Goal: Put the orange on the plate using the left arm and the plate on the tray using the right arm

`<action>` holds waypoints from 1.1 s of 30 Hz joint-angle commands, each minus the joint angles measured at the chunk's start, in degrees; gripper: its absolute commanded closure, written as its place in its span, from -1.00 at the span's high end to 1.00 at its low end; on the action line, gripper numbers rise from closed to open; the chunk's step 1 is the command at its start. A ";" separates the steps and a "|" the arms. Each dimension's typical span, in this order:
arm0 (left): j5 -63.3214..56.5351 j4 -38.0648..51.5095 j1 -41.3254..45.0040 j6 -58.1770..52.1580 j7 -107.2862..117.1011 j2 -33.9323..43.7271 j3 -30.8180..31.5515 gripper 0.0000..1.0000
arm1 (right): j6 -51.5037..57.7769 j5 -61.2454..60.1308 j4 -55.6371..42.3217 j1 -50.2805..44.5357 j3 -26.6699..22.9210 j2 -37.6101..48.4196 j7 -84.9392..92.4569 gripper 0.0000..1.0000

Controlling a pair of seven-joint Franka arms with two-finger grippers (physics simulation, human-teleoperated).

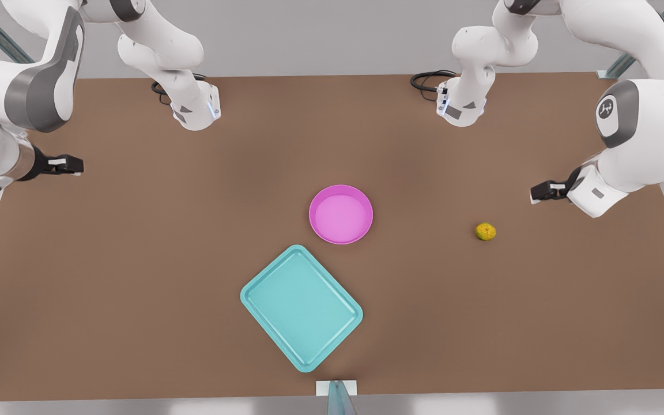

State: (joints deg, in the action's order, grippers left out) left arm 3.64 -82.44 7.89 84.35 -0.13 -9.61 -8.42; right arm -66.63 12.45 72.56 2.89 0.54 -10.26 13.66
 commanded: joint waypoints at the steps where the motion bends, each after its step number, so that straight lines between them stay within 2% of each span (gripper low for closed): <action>1: -0.04 -0.26 -0.07 0.99 3.82 0.21 -0.02 1.00 | -2.19 0.03 -0.05 0.01 -0.01 0.07 4.53 1.00; 3: 0.58 -7.45 -0.07 3.87 3.82 -0.31 -0.02 1.00 | -2.19 0.03 -0.05 0.01 -0.01 -0.02 4.53 1.00; 4: 2.68 -15.01 -0.16 12.13 3.73 -4.01 0.07 1.00 | -2.19 0.03 -0.05 0.01 -0.01 -0.20 4.53 1.00; 5: 2.77 -21.85 -0.16 21.51 3.73 -4.54 0.07 1.00 | -2.19 0.03 -0.05 0.01 -0.01 -0.20 4.53 1.00; 8: 2.42 -27.76 0.63 35.76 2.77 -8.67 0.07 1.00 | -2.19 0.03 -0.05 0.01 -0.01 -0.46 4.53 1.00; 9: 2.42 -32.24 0.54 42.28 -1.17 -8.23 0.07 1.00 | -2.19 0.03 -0.05 0.01 -0.01 -0.46 4.53 1.00; 12: 2.60 -34.89 0.37 50.11 -4.18 -9.90 -0.02 1.00 | -2.11 -0.06 -0.05 0.01 -0.01 -0.64 4.53 1.00; 17: 2.42 -37.44 0.37 53.11 -4.18 -11.31 -0.02 1.00 | -2.11 -0.23 -0.05 0.01 -0.01 -0.81 4.53 1.00; 27: 2.51 -39.28 0.28 49.59 -3.65 -13.41 -0.02 1.00 | -2.19 -0.32 0.04 0.09 -0.01 -1.52 4.53 1.00; 33: 2.42 -40.08 0.19 51.35 -3.65 -15.52 -0.02 1.00 | -2.11 -0.23 0.92 0.01 -0.01 -1.60 4.53 1.00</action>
State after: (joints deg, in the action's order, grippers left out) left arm 6.19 -122.53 8.11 135.16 -2.96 -25.05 -8.43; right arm -68.79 12.20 73.43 2.93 0.54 -11.86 17.49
